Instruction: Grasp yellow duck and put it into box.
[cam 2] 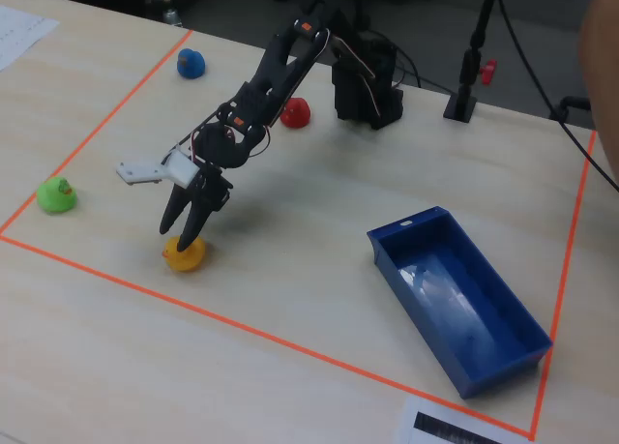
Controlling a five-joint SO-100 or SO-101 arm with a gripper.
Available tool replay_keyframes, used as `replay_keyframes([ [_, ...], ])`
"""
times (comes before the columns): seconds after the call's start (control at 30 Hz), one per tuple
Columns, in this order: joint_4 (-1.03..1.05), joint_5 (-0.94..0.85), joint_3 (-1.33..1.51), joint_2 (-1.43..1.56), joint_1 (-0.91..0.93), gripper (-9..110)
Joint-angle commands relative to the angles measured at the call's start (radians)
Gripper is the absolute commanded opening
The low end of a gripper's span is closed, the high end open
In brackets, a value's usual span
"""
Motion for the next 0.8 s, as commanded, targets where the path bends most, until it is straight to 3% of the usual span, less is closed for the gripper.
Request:
replay_keyframes([
  [0.0, 0.002, -0.002, -0.066, -0.008, -0.005, 28],
  [0.33, -0.066, -0.11, -0.061, -0.095, -0.009, 23],
  [0.43, -0.057, -0.112, -0.075, -0.101, -0.005, 0],
  [0.77, 0.017, -0.051, -0.075, -0.026, 0.025, 0],
])
